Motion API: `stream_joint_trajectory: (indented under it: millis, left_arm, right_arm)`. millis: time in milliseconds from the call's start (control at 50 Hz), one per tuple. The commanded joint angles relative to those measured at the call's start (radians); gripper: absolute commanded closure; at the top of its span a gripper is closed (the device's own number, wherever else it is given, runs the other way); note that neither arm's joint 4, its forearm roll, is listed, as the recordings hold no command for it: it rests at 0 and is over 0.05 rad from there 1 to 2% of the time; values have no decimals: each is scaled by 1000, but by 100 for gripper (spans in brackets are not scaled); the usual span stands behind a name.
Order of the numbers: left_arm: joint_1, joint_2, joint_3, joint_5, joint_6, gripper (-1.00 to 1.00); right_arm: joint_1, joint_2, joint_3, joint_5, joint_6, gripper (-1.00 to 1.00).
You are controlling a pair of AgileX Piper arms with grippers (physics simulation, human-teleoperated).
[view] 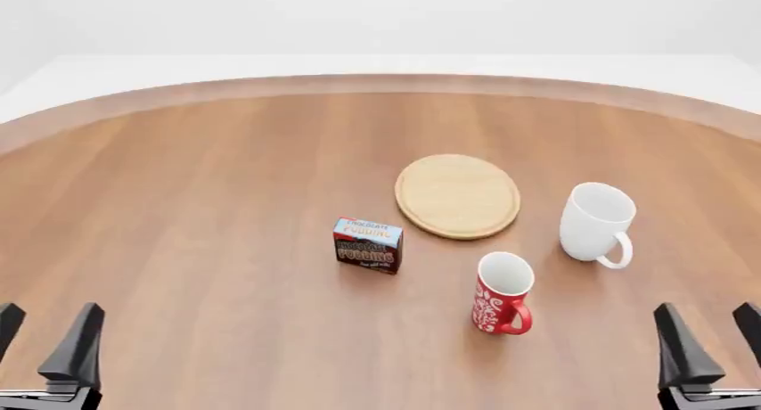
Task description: Put the chocolate pudding to the left of the plate.
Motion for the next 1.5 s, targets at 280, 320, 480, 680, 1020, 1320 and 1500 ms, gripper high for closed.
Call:
stream_joint_trajectory:
  millis: [280, 320, 480, 680, 1020, 1320, 1500]
  left_arm:
    - [0, 0, 0, 0, 0, -100]
    - [0, 0, 0, 0, 0, -100]
    - [0, 0, 0, 0, 0, -100]
    - [0, 0, 0, 0, 0, -100]
    - [0, 0, 0, 0, 0, -100]
    - [0, 0, 0, 0, 0, -100]
    - [0, 0, 0, 0, 0, -100]
  right_arm:
    - [66, 32, -103, 84, 6, -100]
    - [85, 32, -164, 136, -7, -100]
    - [174, 212, -388, 209, -70, -100]
    - [288, 517, -636, 248, -138, -100]
    - [377, 834, -870, 404, -345, -100]
    - [454, 965, -866, 397, -377, -100]
    - [523, 1042, -836, 383, -405, -100]
